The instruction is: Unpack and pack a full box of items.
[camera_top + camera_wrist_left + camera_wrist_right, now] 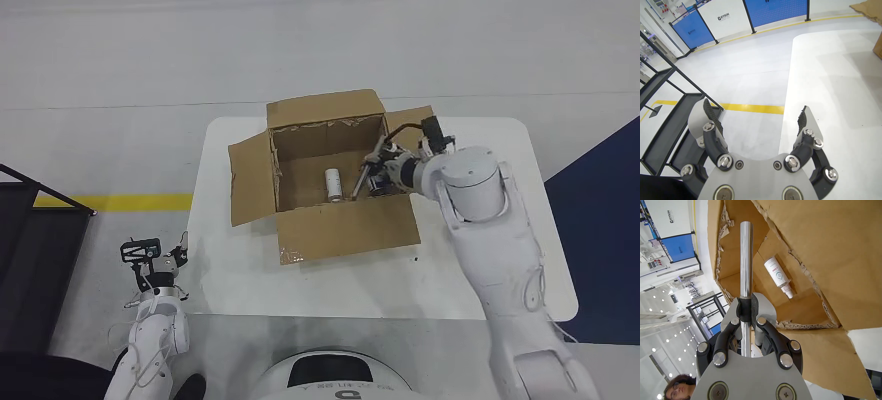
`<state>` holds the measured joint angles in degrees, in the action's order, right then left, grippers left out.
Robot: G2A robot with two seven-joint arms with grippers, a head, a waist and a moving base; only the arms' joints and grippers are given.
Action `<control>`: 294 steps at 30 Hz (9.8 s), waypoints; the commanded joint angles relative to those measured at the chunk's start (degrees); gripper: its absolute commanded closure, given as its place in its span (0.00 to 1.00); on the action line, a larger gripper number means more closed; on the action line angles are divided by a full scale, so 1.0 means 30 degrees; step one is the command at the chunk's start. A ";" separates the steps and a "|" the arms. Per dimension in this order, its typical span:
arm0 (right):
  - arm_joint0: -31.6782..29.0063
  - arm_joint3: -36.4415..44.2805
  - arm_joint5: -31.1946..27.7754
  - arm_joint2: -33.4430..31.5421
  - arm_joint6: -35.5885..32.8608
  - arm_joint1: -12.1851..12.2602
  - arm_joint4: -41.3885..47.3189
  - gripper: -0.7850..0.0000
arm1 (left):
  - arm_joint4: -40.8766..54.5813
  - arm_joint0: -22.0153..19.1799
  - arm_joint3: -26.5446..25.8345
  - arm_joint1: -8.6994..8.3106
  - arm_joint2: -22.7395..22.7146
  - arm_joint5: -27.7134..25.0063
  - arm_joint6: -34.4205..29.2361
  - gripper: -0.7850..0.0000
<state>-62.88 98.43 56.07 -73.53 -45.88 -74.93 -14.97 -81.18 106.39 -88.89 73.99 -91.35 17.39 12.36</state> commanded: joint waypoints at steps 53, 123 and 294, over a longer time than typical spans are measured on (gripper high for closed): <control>-0.6279 0.8947 -0.1496 -0.4666 0.1638 0.1309 -0.1931 0.58 | 0.0000 0.0000 0.0000 0.0000 0.0000 0.0000 0.0000 0.00; -0.9147 0.4297 -0.1874 -0.7078 -0.2652 0.3270 -1.0090 1.00 | 0.0000 0.0000 0.0000 0.0000 0.0000 0.0000 0.0000 0.00; -0.7022 0.3291 -0.5565 -1.0800 -0.6344 -0.2899 -1.5529 1.00 | 0.0000 0.0000 0.0000 0.0000 0.0000 0.0000 0.0000 0.00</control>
<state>-83.45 106.46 39.04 -105.86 -65.23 -83.49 -63.15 -81.18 106.39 -88.89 73.99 -91.35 17.39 12.36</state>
